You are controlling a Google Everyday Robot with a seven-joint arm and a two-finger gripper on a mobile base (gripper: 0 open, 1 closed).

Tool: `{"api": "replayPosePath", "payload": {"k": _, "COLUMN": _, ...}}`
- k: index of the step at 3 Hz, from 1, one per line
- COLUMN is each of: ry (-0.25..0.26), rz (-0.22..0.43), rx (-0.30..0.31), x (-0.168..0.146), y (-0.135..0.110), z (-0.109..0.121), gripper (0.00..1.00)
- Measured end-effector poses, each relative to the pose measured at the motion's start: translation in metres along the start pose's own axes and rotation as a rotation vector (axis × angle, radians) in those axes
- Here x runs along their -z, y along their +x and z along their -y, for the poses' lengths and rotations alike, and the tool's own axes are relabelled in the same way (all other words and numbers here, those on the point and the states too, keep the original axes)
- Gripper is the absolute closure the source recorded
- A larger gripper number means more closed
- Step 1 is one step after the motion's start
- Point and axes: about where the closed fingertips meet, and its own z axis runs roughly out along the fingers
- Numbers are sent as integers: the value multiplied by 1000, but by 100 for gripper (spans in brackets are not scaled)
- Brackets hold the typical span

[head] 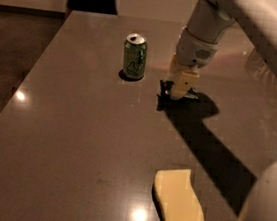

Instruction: Move rxbar chocolate near green can

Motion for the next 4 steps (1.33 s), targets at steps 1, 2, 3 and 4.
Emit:
{"api": "replayPosePath", "payload": {"k": 1, "ry": 15, "rz": 15, "rx": -32, "x": -4, "y": -26, "z": 28, "gripper": 97}}
{"api": "replayPosePath", "payload": {"k": 2, "ry": 21, "rz": 4, "rx": -57, "x": -12, "y": -34, "z": 36, "gripper": 75}}
{"api": "replayPosePath", "payload": {"k": 3, "ry": 13, "rz": 12, "rx": -74, "x": -17, "y": -41, "z": 38, "gripper": 52}}
{"api": "replayPosePath", "payload": {"k": 4, "ry": 11, "rz": 27, "rx": -89, "x": -21, "y": -48, "z": 40, "gripper": 29}}
